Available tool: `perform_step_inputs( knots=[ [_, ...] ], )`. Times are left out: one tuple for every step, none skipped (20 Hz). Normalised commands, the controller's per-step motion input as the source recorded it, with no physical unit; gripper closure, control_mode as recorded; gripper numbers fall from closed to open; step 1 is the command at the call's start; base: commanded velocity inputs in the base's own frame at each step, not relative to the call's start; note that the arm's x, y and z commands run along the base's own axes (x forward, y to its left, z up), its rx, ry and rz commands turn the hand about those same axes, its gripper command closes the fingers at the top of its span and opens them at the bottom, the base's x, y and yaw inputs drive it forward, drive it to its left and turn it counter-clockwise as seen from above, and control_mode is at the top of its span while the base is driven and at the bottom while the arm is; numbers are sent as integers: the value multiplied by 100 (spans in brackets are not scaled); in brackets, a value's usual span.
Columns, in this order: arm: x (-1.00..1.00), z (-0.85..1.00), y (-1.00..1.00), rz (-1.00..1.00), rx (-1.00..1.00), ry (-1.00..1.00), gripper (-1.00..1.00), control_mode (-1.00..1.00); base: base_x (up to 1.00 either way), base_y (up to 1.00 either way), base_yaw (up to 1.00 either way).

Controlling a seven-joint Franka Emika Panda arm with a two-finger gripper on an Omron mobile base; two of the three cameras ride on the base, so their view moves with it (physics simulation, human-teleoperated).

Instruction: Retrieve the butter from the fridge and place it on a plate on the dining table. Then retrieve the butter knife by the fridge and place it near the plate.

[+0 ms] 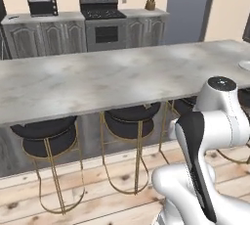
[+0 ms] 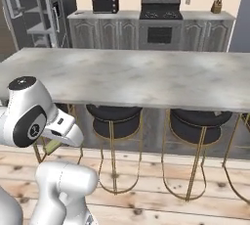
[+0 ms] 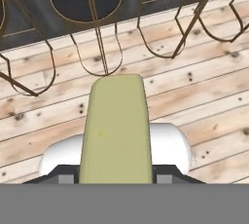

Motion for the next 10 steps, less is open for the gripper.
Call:
perform_step_inputs(
  knots=[
    [0, 0, 0, 0, 0, 0, 100, 100, 0, -100, 38],
    [0, 0, 0, 0, 0, 0, 100, 100, 0, -100, 37],
    [0, 0, 0, 0, 0, 0, 100, 100, 0, -100, 37],
    [0, 0, 0, 0, 0, 0, 100, 100, 0, -100, 35],
    [0, 0, 0, 0, 0, 0, 100, 100, 0, -100, 31],
    [0, 0, 0, 0, 0, 0, 100, 100, -17, -100, 24],
    [0, 0, 0, 0, 0, 0, 100, 100, -30, -100, 21],
    [0, 0, 0, 0, 0, 0, 100, 100, -48, -100, 16],
    [0, 0, 0, 0, 0, 0, 100, 100, -46, -100, 11],
    [0, 0, 0, 0, 0, 0, 100, 100, -40, -100, 9]
  ],
)
